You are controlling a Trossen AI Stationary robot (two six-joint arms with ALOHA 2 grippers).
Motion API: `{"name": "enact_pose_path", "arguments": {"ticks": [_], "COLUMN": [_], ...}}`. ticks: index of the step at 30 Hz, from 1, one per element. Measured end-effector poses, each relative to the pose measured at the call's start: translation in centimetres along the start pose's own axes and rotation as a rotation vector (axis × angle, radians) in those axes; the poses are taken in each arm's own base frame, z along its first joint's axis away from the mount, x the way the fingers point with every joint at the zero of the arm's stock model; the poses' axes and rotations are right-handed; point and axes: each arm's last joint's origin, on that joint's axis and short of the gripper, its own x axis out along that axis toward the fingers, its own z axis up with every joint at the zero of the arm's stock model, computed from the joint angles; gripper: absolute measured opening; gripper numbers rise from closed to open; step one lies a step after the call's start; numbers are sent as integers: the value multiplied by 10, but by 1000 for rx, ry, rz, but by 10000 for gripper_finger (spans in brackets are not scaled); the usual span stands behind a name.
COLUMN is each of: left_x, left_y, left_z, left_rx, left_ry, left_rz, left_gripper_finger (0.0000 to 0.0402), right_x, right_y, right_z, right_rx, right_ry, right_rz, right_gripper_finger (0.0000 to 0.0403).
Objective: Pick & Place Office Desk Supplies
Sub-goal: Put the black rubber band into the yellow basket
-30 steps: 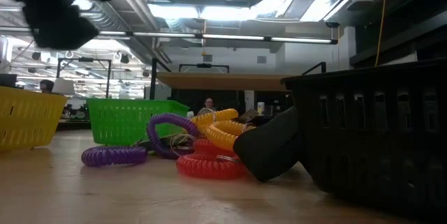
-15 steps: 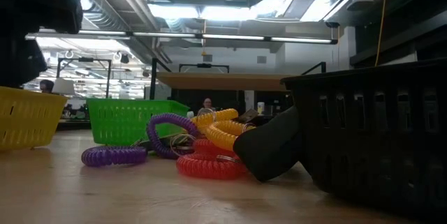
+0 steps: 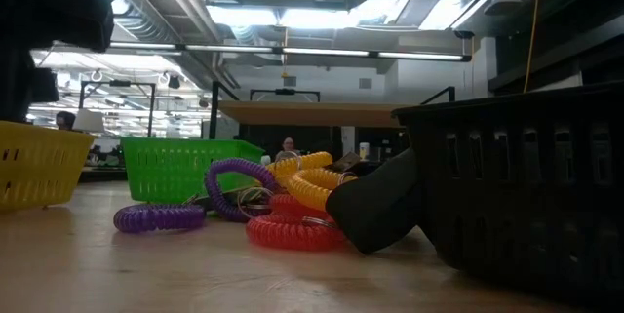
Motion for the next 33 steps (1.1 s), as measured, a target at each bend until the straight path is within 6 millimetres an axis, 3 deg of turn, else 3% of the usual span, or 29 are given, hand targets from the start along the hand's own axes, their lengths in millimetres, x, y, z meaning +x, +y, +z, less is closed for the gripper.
{"name": "enact_pose_path", "arguments": {"ticks": [8, 13, 16, 23, 28, 33], "left_x": [-37, -59, -60, -36, 5, 42], "left_y": [-16, -29, -35, -57, -77, -93], "left_z": [27, 59, 80, 138, 173, 195], "left_rx": [-3, 14, 65, 344, 605, 789], "left_ry": [-246, -472, -529, -430, -291, -153], "left_rz": [-75, -212, -220, -196, -212, -307], "left_gripper_finger": [164, 158, 155, 153, 141, 133], "right_x": [0, 0, 0, -1, -2, -2], "right_y": [1, 1, 2, 3, 4, 5], "right_z": [0, 0, 1, 1, 2, 1], "right_rx": [2, -1, 4, 2, 3, 3], "right_ry": [9, 15, 5, 22, 26, 40], "right_rz": [32, 51, 58, 109, 130, 165], "right_gripper_finger": [197, 197, 197, 197, 197, 197]}}
